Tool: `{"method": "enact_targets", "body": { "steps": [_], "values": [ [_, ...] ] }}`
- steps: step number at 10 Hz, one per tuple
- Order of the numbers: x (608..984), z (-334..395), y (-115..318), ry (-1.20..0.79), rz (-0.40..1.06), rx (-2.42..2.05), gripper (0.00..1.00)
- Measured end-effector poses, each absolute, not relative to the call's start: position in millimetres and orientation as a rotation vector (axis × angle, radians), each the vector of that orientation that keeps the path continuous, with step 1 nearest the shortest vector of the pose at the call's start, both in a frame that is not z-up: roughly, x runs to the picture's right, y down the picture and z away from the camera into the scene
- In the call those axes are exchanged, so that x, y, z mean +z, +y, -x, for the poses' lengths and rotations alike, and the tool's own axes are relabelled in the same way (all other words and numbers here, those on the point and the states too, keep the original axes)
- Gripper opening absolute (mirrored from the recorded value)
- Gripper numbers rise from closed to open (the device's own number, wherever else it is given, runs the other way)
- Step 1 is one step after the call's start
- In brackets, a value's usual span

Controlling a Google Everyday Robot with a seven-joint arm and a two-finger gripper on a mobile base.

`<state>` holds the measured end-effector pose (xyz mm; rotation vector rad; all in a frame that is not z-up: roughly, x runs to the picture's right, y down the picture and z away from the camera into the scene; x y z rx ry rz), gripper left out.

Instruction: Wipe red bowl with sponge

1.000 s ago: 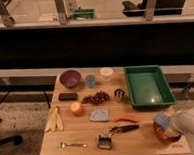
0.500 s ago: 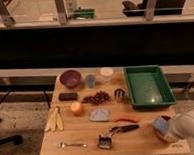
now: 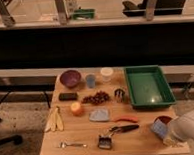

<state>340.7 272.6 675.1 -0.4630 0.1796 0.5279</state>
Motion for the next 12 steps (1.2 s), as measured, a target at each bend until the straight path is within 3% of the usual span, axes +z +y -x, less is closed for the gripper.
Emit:
{"method": "enact_targets", "body": {
  "steps": [12],
  "values": [
    [663.9,-399.0,289.4,0.323,0.459,0.632,0.00]
  ]
}}
